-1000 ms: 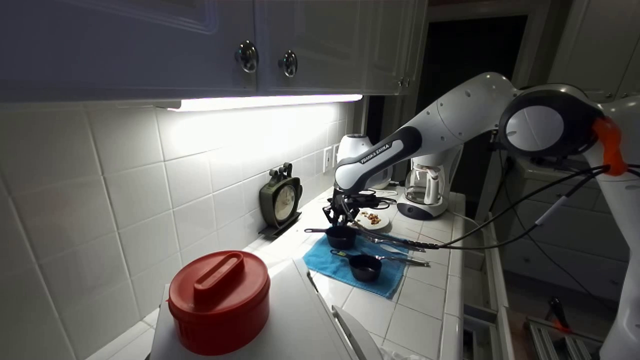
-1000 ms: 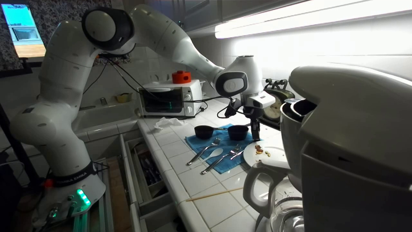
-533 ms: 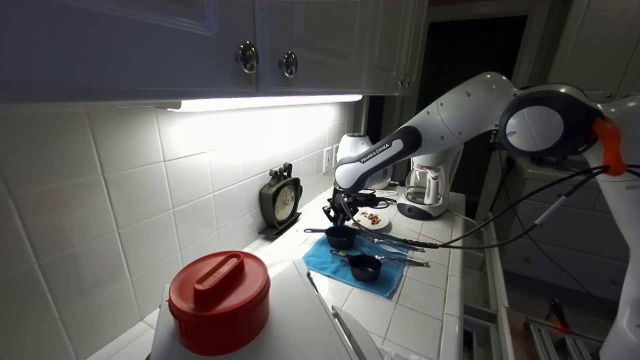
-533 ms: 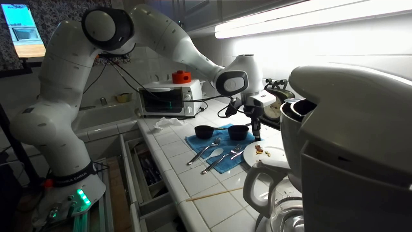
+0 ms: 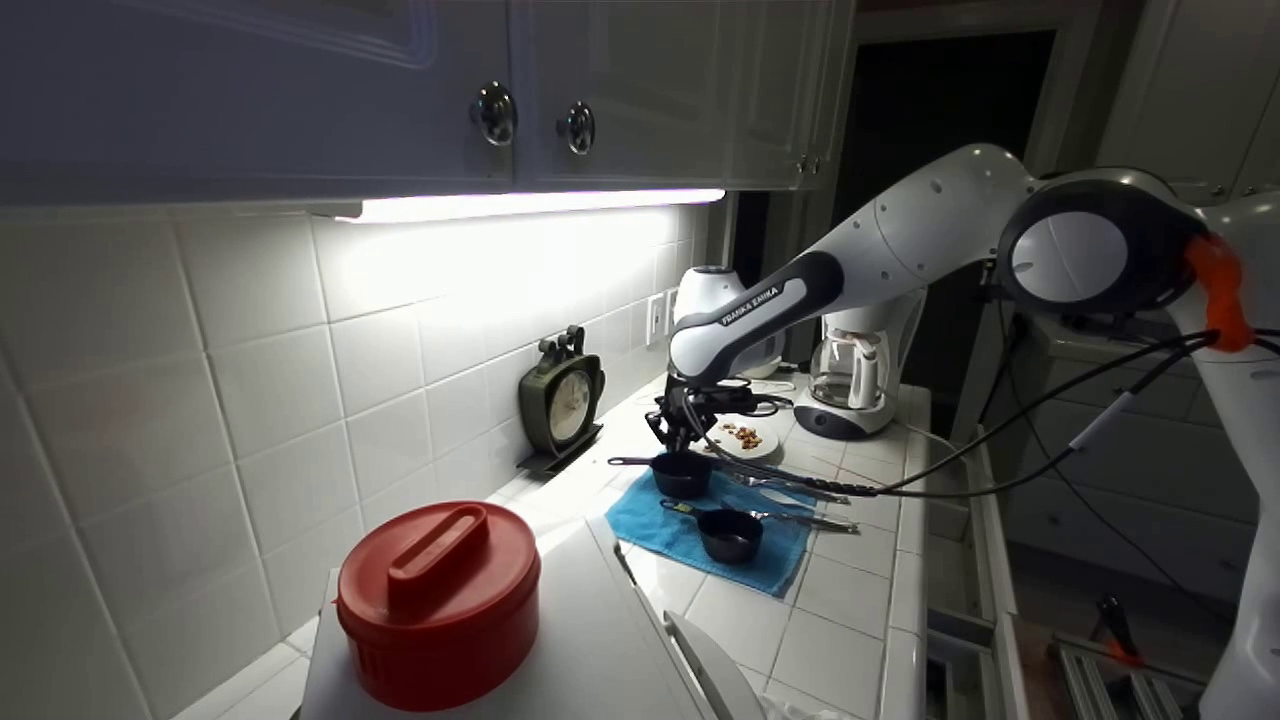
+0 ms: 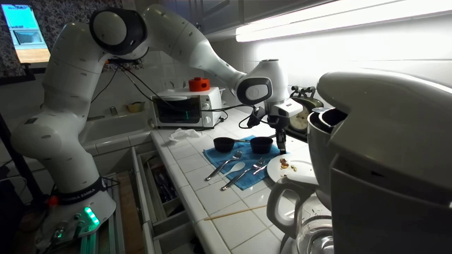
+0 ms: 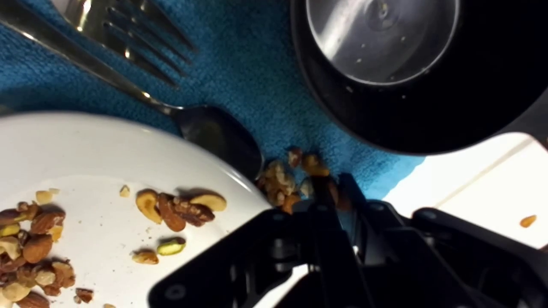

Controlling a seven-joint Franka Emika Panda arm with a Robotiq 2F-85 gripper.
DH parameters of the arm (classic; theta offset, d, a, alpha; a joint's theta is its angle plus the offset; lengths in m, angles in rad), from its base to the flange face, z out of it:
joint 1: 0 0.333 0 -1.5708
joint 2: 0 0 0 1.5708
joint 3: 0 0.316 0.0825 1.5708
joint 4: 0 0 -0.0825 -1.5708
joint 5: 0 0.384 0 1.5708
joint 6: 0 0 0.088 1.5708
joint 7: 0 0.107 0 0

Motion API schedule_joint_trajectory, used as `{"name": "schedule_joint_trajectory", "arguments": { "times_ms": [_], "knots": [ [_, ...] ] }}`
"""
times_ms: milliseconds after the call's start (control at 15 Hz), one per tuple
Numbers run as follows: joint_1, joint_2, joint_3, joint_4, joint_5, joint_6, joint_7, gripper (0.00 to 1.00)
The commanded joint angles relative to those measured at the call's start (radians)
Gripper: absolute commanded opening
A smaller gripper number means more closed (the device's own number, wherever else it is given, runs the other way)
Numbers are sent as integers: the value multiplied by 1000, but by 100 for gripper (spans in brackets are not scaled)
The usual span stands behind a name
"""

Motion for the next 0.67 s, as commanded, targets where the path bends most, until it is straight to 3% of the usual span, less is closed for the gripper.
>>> {"name": "schedule_joint_trajectory", "arguments": {
  "times_ms": [0, 600],
  "knots": [
    [5, -21, -3, -3, 19, -6, 1, 8],
    [10, -44, -6, -11, 8, -7, 0, 11]
  ]
}}
